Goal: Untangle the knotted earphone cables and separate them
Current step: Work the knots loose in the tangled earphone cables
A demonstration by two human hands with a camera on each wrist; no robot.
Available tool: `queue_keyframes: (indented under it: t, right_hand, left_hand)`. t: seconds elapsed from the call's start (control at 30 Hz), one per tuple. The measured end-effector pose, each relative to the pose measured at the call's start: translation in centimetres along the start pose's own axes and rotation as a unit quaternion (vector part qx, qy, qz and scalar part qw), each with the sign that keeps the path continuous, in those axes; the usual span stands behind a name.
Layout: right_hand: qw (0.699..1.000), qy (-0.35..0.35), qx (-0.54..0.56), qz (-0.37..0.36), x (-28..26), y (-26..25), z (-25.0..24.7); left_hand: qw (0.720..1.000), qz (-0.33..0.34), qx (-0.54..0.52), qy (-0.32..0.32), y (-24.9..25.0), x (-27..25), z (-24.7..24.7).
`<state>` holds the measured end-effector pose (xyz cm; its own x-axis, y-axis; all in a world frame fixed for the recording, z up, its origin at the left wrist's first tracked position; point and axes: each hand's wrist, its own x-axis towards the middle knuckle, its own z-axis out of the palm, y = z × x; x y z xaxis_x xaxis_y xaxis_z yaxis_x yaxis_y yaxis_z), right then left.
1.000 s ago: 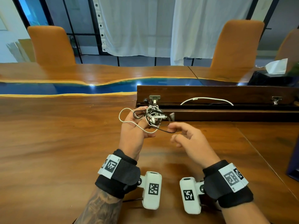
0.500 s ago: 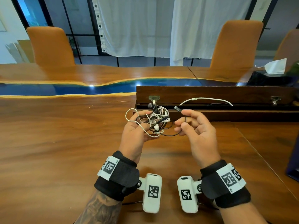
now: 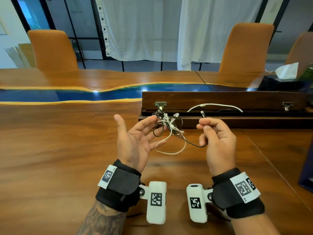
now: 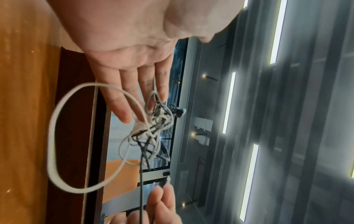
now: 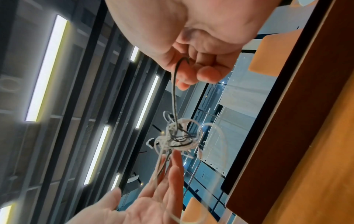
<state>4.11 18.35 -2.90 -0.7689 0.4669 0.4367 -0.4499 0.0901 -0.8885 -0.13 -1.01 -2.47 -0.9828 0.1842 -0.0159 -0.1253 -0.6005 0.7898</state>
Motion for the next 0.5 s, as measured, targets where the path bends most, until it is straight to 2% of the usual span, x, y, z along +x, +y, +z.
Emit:
queue_keyframes:
  t: [0.1,0.3,0.5]
  right_hand:
    - [1.000,-0.012,0.008,0.022,0.0,-0.1,-0.1]
    - [0.994,-0.098,-0.034,0.024,-0.9,-0.1,0.7]
    - [0.986,-0.096,-0.126,0.055,-0.6,0.8,0.4]
  left_hand:
    - [0.999,0.018,0.047,-0.006,-0.2,0.1,0.3]
    - [0.992,0.055,0.107,-0.035,-1.1,-0.3,1.0]
    - [0.994,0.063,0.083,-0.037,-0.3,-0.2,0.6]
